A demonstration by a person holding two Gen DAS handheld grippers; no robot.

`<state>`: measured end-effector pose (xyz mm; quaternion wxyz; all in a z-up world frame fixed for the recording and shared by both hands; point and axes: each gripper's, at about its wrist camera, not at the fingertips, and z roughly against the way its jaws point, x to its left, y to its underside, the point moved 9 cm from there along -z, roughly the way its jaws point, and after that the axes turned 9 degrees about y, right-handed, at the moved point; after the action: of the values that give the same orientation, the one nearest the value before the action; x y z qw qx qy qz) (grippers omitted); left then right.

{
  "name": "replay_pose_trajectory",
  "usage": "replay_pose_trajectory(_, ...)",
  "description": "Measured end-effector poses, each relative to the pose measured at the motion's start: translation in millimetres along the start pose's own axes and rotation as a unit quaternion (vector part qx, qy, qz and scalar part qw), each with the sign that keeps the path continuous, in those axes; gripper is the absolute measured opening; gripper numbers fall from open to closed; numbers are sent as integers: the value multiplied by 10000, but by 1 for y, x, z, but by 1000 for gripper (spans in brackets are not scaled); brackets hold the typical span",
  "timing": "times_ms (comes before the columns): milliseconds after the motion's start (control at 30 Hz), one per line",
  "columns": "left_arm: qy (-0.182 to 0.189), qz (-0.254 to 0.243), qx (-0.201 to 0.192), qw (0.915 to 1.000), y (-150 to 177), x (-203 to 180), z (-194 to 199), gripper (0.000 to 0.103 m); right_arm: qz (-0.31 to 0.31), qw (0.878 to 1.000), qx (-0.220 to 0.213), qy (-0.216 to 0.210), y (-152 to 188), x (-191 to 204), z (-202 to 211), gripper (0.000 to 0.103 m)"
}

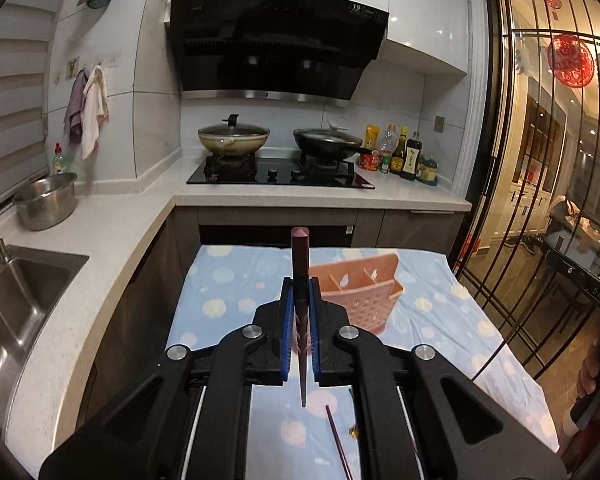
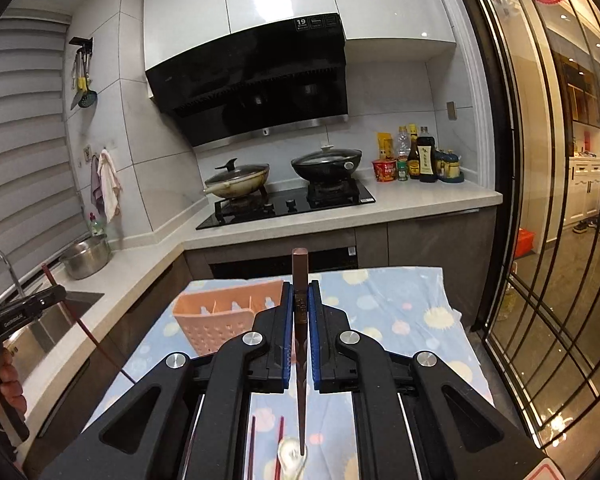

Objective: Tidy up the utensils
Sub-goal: 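Lift both chopsticks and drop them into the pink holder, opening both tools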

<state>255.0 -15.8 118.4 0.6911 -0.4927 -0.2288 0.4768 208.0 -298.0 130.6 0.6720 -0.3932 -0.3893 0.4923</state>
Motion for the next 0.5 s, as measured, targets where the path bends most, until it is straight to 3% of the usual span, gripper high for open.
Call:
replay_pose_trajectory(300, 134, -184, -455, 9987, -91, -13, -49, 7, -39, 9986, -503, -164, -94, 33, -68, 7)
replay_pose_trajectory(500, 68, -147, -275, 9995, -105, -9, -102, 7, -59, 9988, -387, -303, -111, 56, -121, 7)
